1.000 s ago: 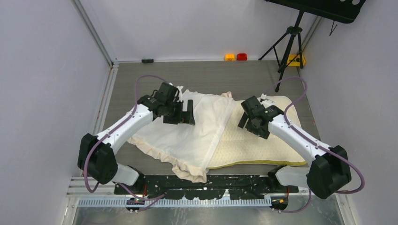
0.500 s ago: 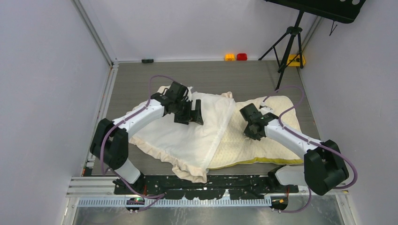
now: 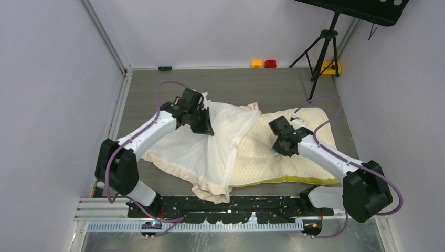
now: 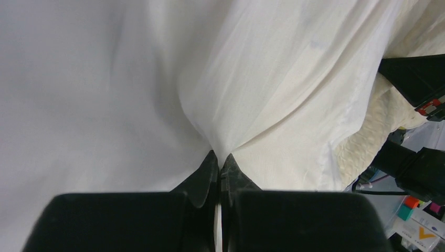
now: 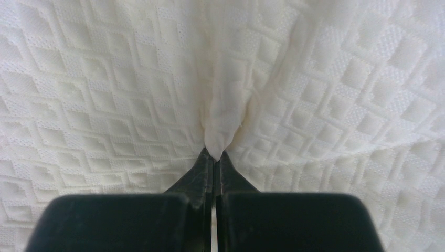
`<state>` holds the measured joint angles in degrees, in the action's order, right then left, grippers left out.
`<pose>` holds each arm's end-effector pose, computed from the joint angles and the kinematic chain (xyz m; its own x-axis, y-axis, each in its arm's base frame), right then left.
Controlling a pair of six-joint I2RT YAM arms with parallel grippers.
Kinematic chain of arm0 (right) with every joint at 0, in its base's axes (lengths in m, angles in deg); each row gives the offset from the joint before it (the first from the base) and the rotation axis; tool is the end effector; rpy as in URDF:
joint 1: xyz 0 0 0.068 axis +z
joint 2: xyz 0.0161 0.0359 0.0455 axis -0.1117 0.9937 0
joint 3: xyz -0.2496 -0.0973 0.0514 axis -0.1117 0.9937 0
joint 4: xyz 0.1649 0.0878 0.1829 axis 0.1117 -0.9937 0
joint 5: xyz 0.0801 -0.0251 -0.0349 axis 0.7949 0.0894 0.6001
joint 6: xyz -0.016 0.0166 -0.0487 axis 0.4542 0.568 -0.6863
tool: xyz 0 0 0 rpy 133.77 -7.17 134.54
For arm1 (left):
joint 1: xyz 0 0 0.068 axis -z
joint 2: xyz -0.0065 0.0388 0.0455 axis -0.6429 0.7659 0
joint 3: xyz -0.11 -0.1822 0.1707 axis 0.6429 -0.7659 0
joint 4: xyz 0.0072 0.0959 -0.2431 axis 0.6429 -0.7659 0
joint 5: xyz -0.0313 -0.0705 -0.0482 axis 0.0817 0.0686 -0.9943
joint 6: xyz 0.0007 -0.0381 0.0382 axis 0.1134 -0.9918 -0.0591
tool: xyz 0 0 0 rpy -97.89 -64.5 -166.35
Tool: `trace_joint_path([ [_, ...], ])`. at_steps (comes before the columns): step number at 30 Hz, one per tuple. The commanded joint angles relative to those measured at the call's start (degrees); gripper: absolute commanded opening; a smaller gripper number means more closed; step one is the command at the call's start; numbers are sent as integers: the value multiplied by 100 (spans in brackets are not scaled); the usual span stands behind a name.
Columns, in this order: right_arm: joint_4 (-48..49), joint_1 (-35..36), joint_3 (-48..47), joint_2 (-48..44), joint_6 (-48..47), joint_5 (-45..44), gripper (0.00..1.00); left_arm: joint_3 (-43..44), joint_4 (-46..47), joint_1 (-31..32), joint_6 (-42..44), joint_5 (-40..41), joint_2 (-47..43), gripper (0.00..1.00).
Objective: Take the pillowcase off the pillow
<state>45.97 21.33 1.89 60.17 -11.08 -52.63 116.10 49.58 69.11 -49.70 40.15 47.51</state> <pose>0.1980 0.0893 0.1959 -0.7389 0.4648 -0.4878 0.4886 0.8681 0.0871 0.2762 -0.1651 0.2617 -0.9260 -0.0260 -0.3767 0.1703 0.8615 -0.4783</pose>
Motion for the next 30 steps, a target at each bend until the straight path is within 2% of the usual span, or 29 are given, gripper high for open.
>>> trace_joint_path([
  [1,-110,-109,-17,-188,30,-449,0,16,-351,-891,175,571,-513,0],
  [9,-636,-697,-212,-1156,18,-1208,0,-555,-184,-3093,-302,-185,-976,0],
  [13,-772,-845,-209,-2020,172,-1630,0,-929,177,-3664,-837,-279,-1291,0],
  [15,-771,-850,-190,-2454,234,-1781,0,-975,224,-3772,-951,-116,-1398,0],
  [17,-764,-858,-209,-2822,294,-2009,0,-817,-46,-3833,-1052,379,-1460,0],
  [22,-874,-872,-581,-3353,347,-2547,0,245,-826,-4141,-1215,1520,-1494,0],
  [26,-224,-872,-722,-3320,-294,-1887,0,930,-908,-4150,-1254,1726,-1450,0],
  [30,597,-868,-898,-2980,-469,-516,0,1151,-436,-4150,-1637,1378,-1338,0],
])
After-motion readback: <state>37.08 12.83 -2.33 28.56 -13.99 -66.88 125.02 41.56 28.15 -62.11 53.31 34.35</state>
